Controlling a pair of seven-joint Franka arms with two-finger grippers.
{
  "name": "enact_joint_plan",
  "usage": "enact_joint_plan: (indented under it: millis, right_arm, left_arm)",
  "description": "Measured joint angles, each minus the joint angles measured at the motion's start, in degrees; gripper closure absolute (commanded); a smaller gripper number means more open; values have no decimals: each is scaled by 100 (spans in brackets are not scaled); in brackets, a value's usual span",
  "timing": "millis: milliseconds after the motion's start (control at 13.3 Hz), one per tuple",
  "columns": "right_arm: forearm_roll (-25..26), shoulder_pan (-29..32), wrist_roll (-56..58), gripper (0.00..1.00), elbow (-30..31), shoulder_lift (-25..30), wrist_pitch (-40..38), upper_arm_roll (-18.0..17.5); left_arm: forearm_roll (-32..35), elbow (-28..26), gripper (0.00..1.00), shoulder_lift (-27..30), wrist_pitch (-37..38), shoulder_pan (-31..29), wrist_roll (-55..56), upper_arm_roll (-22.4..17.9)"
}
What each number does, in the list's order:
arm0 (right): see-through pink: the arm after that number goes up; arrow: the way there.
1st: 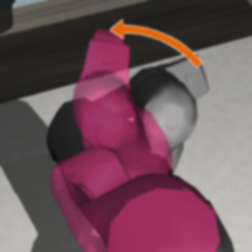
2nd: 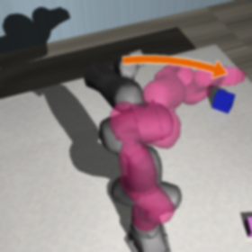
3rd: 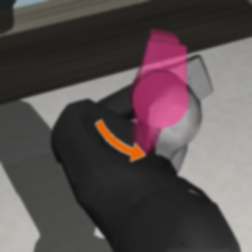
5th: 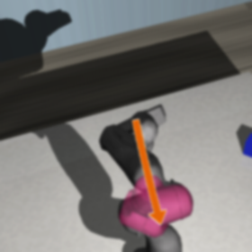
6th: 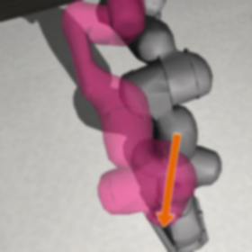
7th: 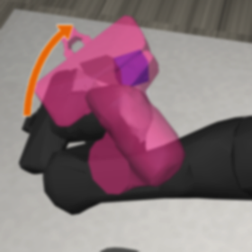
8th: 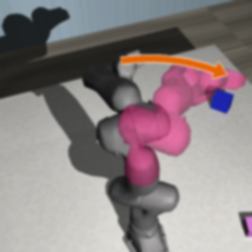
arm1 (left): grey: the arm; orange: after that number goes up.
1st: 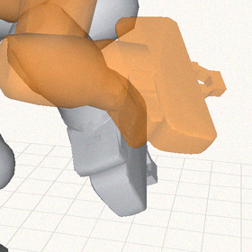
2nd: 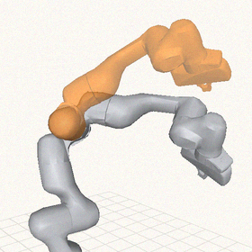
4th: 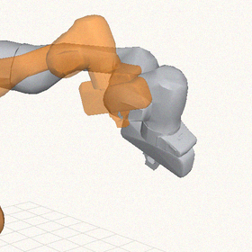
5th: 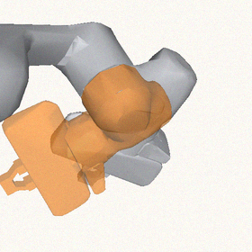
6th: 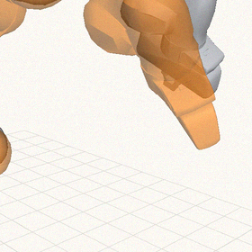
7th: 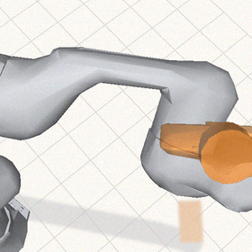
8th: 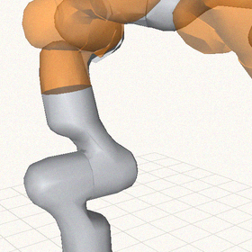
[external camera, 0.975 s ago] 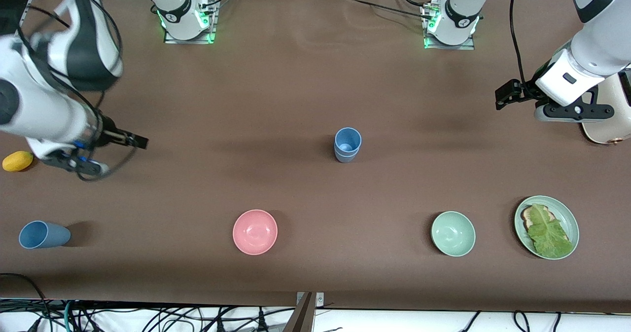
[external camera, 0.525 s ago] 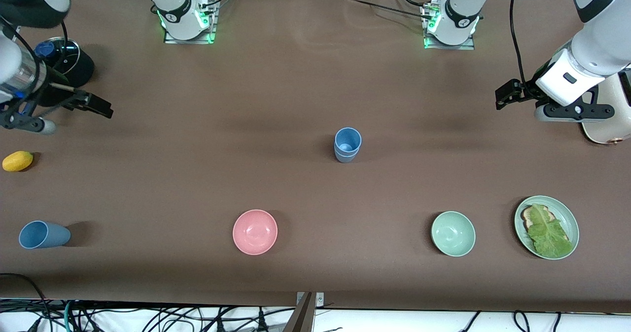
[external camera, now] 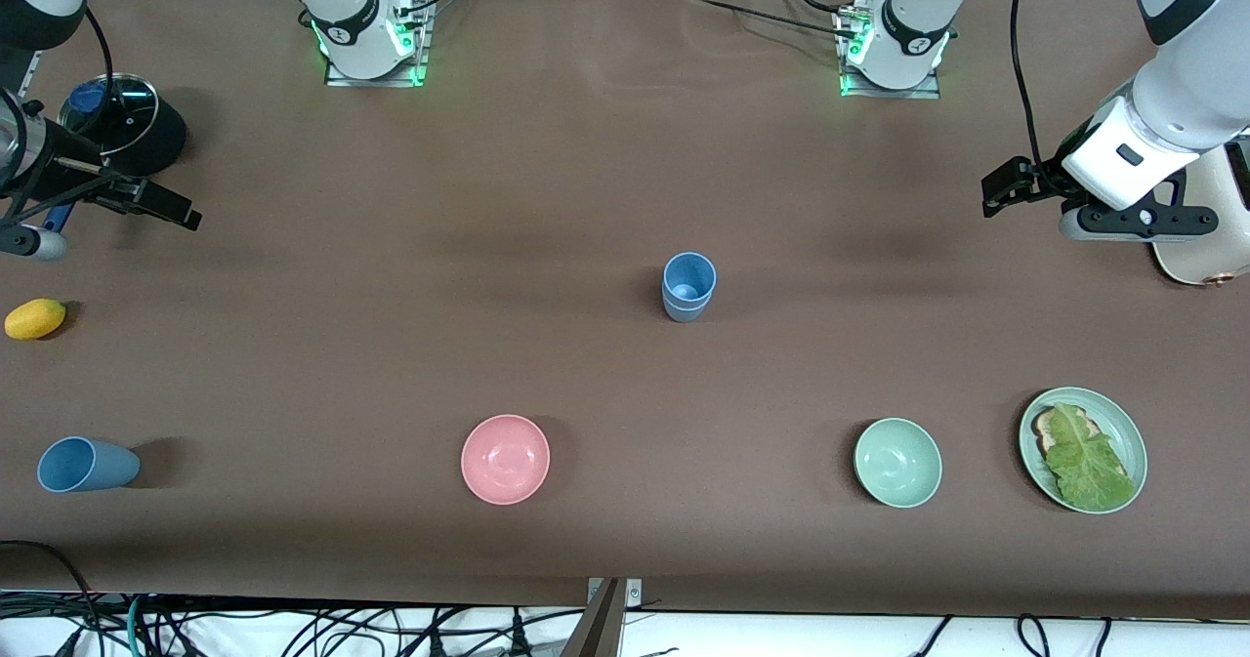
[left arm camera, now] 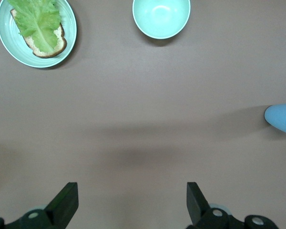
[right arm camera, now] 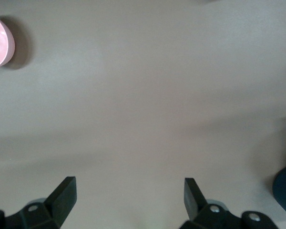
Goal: Stack blue cups with both arms
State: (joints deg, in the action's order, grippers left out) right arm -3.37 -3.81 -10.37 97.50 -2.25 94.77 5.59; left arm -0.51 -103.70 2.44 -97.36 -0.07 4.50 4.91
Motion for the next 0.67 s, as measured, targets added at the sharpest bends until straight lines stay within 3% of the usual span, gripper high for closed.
enact_joint_plan:
  millis: [675]
  right_arm:
    - [130, 1, 83, 0, -1, 0, -97, -303]
  left_arm:
    - [0, 0, 0, 0, 0, -1, 0, 0]
